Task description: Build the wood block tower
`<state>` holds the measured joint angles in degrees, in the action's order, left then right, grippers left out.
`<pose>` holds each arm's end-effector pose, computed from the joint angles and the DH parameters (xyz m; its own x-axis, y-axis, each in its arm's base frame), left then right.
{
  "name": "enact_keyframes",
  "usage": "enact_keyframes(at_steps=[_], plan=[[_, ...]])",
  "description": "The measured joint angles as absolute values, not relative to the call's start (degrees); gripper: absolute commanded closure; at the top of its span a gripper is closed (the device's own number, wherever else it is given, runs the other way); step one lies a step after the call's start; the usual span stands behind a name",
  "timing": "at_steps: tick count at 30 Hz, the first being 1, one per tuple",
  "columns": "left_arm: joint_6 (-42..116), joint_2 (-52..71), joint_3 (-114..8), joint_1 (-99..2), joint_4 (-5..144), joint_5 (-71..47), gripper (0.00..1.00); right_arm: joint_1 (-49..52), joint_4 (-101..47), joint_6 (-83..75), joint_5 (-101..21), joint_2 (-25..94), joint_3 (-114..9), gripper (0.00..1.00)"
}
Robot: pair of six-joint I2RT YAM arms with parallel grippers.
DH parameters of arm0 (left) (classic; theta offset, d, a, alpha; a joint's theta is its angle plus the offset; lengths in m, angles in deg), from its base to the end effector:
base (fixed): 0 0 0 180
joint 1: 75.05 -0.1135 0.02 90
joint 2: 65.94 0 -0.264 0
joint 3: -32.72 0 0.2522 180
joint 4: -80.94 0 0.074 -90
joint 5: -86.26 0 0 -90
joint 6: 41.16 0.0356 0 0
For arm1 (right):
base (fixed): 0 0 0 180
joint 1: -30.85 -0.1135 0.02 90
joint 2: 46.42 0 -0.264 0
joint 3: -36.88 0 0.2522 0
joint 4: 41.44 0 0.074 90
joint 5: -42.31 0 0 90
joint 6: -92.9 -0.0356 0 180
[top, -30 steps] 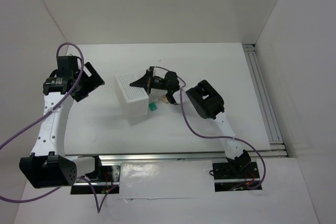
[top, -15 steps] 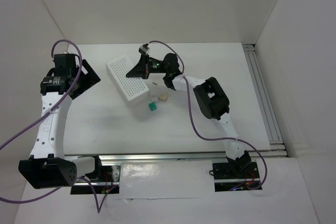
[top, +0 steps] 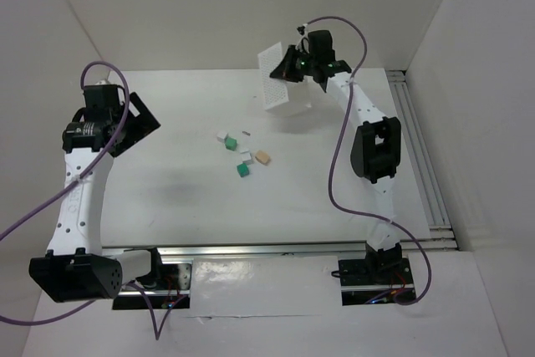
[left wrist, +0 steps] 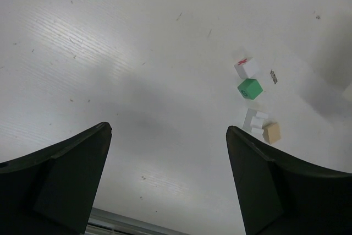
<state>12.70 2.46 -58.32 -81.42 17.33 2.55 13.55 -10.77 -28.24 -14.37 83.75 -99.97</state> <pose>0.2363 0.0303 0.3843 -0.4127 -0.6359 -0.6521 -0.5398 0.7474 -0.3873 0.5055 0.1779 0.3024 -0.7085 0.2319 -0.6665 -0.4221 0.6176 0.6636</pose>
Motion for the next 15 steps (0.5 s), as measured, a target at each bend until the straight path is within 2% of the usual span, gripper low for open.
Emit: enact_keyframes(at_steps=[7, 14, 15], plan=[[12.74, 4.88, -57.93, -78.71, 17.9, 1.23, 0.01, 15.43, 6.12, -16.24, -42.59, 82.66, -98.33, 1.0], [12.92, 9.01, -57.53, -73.27, 17.9, 0.75, 0.01, 17.25, 11.43, -11.71, -56.34, 83.9, -99.01, 1.0], [12.92, 9.39, -57.53, -72.79, 17.97, 0.77, 0.01, 17.7, 11.52, -11.43, -57.37, 84.6, -99.56, 0.96]])
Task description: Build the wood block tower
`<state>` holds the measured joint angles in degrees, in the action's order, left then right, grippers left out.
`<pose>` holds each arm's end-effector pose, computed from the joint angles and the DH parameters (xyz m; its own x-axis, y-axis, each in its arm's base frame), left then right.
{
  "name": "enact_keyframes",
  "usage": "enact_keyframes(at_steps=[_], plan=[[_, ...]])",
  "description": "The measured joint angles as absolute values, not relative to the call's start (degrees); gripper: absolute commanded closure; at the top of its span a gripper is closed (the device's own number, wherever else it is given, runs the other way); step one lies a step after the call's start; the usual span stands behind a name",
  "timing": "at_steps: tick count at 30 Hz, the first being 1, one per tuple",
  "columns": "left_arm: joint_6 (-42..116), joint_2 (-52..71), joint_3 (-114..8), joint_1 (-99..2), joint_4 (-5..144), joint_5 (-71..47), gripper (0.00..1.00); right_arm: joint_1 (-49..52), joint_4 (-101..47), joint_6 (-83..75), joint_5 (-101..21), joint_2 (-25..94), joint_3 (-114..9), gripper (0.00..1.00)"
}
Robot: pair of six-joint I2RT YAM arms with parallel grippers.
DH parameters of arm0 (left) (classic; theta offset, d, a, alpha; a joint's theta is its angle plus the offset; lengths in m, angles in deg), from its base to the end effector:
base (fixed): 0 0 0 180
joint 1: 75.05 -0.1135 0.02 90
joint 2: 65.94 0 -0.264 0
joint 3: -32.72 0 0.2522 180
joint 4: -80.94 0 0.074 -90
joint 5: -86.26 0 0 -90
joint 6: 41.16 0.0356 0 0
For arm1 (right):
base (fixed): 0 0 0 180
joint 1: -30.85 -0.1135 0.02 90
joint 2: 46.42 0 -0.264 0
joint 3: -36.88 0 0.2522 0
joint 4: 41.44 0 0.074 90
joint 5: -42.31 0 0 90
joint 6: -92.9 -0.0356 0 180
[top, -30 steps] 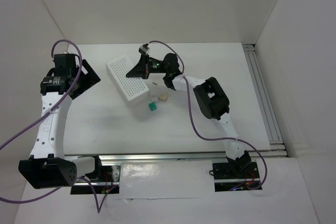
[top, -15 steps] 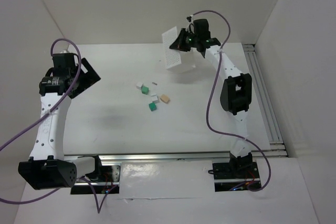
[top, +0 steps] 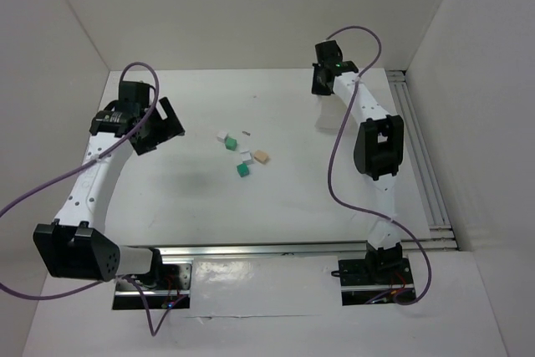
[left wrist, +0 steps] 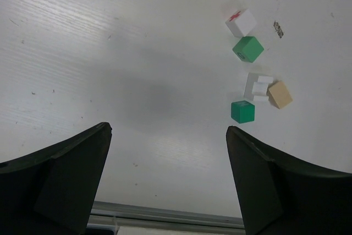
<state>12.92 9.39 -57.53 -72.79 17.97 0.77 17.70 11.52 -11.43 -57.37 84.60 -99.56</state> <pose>0.2699 -0.0079 0.3524 -0.5941 -0.5618 -0.5757 -0.4467 0.8256 -0.3448 0.5058 0.1120 0.2560 -0.7242 0.0814 -0.6848 0.0676 0.9966 0.0469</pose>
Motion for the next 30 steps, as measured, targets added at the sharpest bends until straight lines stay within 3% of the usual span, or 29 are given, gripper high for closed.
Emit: enact_keyframes(at_steps=[3, 6, 7, 11, 20, 23, 30], plan=[[12.92, 10.02, -57.53, -71.61, 18.03, 0.8, 0.01, 19.45, 11.63, -10.82, -59.33, 87.6, -101.68, 0.83], [12.92, 10.54, -57.53, -70.62, 18.21, 0.82, 0.01, 21.38, 12.53, -10.4, -59.57, 90.94, -105.22, 0.62], [12.92, 10.76, -57.53, -70.42, 18.3, 0.82, 0.01, 21.86, 13.03, -10.16, -59.46, 91.9, -106.77, 0.48], [13.14, 11.53, -57.53, -69.7, 18.38, 0.82, 0.01, 23.21, 14.19, -9.86, -59.07, 92.65, -109.35, 0.19], [14.43, 13.67, -57.56, -69.2, 18.41, 1.76, 0.0, 17.94, 14.73, -9.53, -57.54, 84.12, -109.85, 0.14], [14.62, 13.67, -57.66, -69.2, 18.38, 2.94, 0.0, 12.63, 13.97, -9.31, -57.17, 77.02, -106.77, 0.14], [15.65, 13.56, -57.64, -69.24, 18.34, 6.48, 0.0, -3.83, 9.51, -10.23, -55.29, 66.81, -91.86, 0.03]])
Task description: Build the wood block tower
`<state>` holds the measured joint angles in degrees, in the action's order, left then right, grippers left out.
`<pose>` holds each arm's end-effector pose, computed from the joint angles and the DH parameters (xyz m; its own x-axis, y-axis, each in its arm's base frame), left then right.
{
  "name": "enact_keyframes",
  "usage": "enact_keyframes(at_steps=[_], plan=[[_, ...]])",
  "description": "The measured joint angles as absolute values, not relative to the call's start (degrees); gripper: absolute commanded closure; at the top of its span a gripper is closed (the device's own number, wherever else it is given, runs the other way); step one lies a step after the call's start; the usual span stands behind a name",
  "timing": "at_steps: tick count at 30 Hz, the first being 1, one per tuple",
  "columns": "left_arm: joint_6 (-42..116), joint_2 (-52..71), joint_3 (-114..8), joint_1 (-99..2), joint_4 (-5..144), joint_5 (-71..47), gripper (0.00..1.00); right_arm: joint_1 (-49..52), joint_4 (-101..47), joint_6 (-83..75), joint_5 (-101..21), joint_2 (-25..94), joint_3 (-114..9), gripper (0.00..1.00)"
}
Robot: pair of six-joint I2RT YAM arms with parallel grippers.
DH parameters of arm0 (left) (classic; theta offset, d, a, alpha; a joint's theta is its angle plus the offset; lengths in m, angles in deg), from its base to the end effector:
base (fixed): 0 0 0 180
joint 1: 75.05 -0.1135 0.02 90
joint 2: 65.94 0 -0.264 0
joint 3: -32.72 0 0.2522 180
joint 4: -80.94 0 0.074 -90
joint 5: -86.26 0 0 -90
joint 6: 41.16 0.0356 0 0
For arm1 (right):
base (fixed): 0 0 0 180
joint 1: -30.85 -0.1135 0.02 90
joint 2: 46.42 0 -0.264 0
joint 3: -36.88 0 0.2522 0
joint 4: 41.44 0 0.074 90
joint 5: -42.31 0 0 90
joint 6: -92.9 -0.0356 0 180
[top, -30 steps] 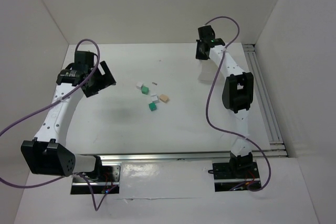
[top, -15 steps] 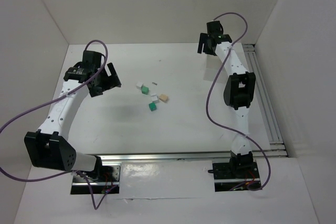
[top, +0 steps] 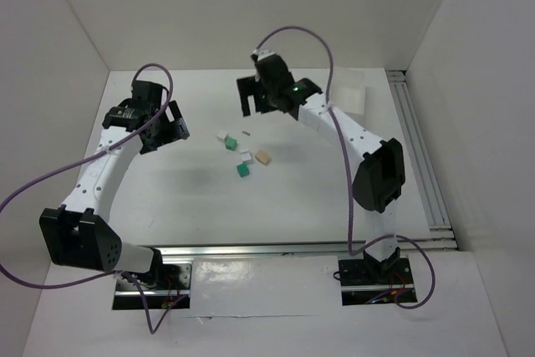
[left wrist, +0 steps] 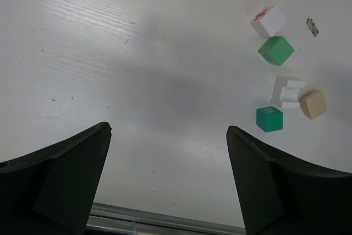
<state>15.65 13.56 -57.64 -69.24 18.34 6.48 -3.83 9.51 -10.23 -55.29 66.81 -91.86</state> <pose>0.2863 -0.0228 0.3350 -0.6484 -0.4755 -0.5945 -0.4357 0.8722 -0.2224 0.3778 0.2557 0.3602 -0.5724 -0.1222 -0.8108 -0.3546 0.9285 0.1104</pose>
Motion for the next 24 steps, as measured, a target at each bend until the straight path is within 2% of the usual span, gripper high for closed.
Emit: enact_keyframes(at_steps=[7, 12, 16, 17, 20, 24], plan=[[15.65, 11.09, -53.01, -69.27, 19.26, 6.24, 0.0, -8.11, 8.39, -16.46, -53.06, 67.14, -71.8, 0.09], [15.69, 10.76, -50.28, -69.27, 19.26, 4.62, 0.0, -7.48, 7.63, -19.5, -51.38, 68.21, -70.86, 0.15], [15.89, 9.3, -49.45, -69.27, 19.3, 3.68, 0.0, -8.28, 6.25, -20.94, -50.2, 68.39, -70.11, 0.25], [15.91, 8.84, -49.27, -69.27, 19.43, 3.4, 0.0, -8.63, 6.08, -21.27, -49.98, 68.58, -70.2, 0.32], [15.96, 7.94, -48.92, -69.27, 19.54, 2.35, 0.0, -10.1, 6.06, -21.75, -49.63, 70.4, -72.19, 0.32], [16.13, 7.46, -48.05, -69.27, 19.61, 1.41, 0.0, -12.41, 6.41, -21.48, -50.52, 76.39, -78.81, 0.26]])
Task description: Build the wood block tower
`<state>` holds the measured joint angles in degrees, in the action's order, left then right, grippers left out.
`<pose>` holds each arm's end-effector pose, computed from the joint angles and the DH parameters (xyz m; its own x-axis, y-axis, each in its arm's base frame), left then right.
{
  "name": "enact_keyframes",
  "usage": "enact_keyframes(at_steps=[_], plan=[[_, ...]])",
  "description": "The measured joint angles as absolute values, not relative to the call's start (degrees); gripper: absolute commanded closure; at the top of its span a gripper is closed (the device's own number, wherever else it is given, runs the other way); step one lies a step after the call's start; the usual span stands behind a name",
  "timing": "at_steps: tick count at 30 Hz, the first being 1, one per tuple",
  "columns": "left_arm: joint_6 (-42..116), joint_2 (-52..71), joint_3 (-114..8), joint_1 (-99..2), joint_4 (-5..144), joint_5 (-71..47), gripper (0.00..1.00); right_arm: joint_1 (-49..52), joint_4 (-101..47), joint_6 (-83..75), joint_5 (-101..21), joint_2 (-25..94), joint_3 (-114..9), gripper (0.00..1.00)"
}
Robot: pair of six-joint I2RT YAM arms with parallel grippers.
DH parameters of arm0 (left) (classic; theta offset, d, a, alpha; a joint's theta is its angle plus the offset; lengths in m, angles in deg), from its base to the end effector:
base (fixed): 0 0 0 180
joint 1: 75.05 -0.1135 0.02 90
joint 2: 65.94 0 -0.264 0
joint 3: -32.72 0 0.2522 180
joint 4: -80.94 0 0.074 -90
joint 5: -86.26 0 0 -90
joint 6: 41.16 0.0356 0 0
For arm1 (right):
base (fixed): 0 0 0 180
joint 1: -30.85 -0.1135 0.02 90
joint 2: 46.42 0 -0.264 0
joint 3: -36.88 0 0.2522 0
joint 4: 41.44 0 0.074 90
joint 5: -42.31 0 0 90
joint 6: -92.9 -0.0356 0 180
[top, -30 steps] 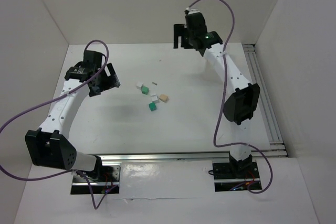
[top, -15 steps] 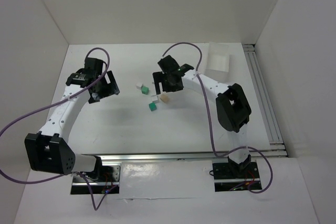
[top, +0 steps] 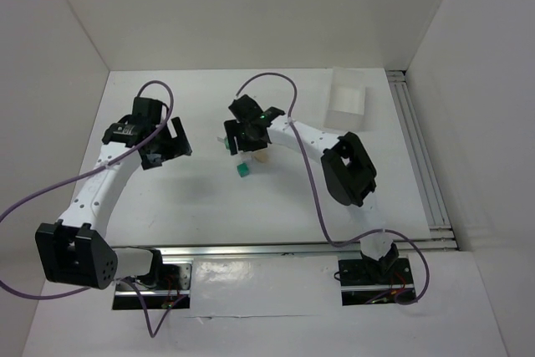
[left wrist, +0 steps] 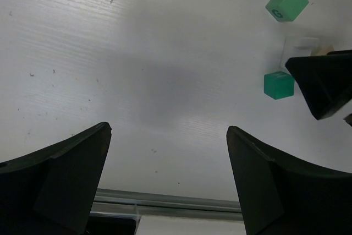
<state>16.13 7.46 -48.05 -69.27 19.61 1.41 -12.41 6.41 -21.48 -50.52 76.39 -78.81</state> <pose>0.2581 -0.0229 0.3103 -0.7027 -0.4698 -0.5343 -0.3946 0.8822 -0.2569 0.3480 0.3251 0.2144 -0.8172 -0.2029 -0.5395 -0.3585 0.9118 0.2001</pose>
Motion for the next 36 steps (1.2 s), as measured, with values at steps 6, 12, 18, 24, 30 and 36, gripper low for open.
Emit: enact_keyframes(at_steps=[6, 12, 18, 24, 30, 36], plan=[[16.11, 7.24, -47.76, -69.27, 19.72, -0.56, 0.0, -14.53, 8.37, -20.61, -52.62, 83.4, -85.0, 0.25], [16.07, 5.87, -47.76, -69.22, 19.72, -1.02, 0.0, -14.1, 9.49, -20.17, -54.59, 83.82, -85.7, 0.26], [16.04, 5.74, -47.76, -68.96, 19.69, -1.06, 0.0, -13.35, 10.14, -20.06, -55.51, 84.47, -85.57, 0.31], [16.02, 4.75, -46.82, -67.8, 19.76, -1.02, 0.0, -13.27, 9.14, -19.78, -57.15, 84.45, -82.14, 0.59], [15.8, 3.59, -45.21, -67.37, 20.88, -1.04, 0.0, -12.87, 6.8, -19.89, -58.9, 82.29, -78.09, 0.54], [15.65, 4.56, -45.1, -66.67, 22.16, -1.06, 0.0, -11.85, 6.54, -18.42, -59.57, 80.67, -75.54, 0.31]])
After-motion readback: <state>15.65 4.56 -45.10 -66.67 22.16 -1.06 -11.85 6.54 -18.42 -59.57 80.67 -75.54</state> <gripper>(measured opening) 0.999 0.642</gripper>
